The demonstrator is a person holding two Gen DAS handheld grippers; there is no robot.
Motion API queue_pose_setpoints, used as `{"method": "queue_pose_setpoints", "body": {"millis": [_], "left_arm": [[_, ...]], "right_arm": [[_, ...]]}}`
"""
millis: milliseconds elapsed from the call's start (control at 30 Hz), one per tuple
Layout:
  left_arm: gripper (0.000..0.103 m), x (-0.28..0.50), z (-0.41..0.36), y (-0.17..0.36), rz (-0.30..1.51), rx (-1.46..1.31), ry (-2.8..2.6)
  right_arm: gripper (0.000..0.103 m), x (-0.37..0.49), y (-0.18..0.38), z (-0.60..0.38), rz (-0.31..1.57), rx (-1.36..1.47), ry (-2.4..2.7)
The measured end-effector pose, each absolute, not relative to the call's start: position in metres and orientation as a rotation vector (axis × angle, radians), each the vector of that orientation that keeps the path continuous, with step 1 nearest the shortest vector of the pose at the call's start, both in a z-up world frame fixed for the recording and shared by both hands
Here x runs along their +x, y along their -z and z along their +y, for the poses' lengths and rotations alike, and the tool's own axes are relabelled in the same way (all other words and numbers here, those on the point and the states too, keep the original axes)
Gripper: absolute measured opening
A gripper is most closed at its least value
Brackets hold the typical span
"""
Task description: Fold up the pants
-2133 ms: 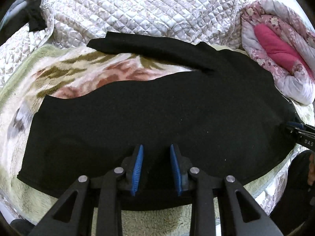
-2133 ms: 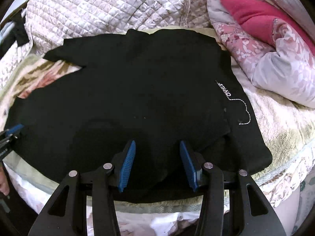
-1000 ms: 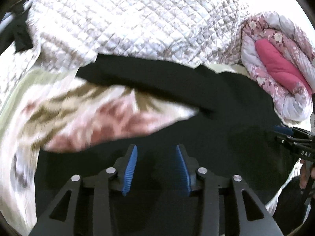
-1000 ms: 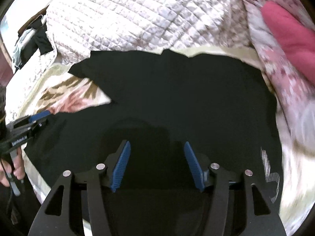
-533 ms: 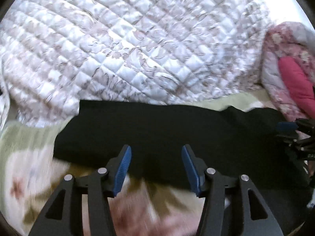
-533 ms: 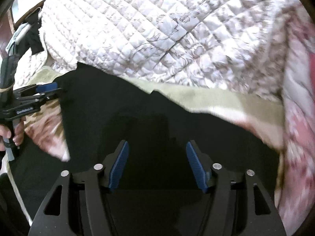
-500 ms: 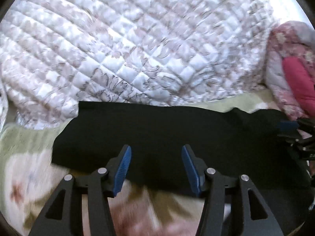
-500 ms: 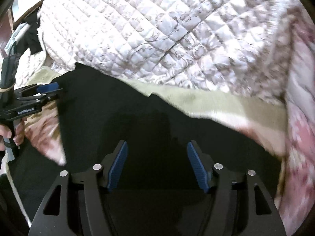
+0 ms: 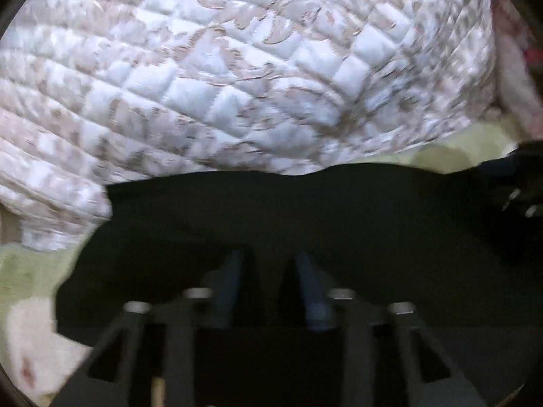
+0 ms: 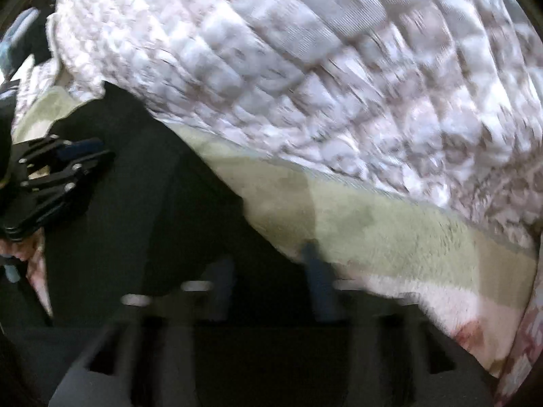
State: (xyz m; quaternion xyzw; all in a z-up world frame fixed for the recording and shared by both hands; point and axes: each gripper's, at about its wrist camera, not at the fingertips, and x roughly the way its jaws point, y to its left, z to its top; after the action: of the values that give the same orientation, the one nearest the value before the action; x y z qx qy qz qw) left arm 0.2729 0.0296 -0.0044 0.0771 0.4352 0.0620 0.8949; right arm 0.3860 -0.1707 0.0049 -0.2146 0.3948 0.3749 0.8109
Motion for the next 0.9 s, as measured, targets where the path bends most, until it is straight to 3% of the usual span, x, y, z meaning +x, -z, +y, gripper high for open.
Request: {"method": "queue_pose_setpoints", "body": {"millis": [100, 400, 533, 733, 900], "left_arm": [[0.004, 0.270, 0.033, -0.001, 0.900, 0.140, -0.114], [0.004, 0.173, 0.051, -0.067, 0.749, -0.044, -0.064], [0.004, 0.101, 0.051, -0.079, 0.716, -0.100, -0.028], [0.005, 0.025, 0.043, -0.050, 0.808, -0.169, 0.021], [0.005, -0.014, 0.042, -0.035, 0.889, -0.213, 0.015]], "right_arm": [[0.006, 0.366, -0.022, -0.172, 0.793, -0.463, -0.795], [0.006, 0.236, -0.082, -0.237, 0.642, -0.351, -0.886], [0.007, 0.163, -0.065, -0.266, 0.672, -0.335, -0.900], [0.007, 0.101, 0.011, -0.295, 0.888, -0.262, -0.879], [0.019, 0.083, 0.020, -0.310, 0.925, -0.187, -0.860]]}}
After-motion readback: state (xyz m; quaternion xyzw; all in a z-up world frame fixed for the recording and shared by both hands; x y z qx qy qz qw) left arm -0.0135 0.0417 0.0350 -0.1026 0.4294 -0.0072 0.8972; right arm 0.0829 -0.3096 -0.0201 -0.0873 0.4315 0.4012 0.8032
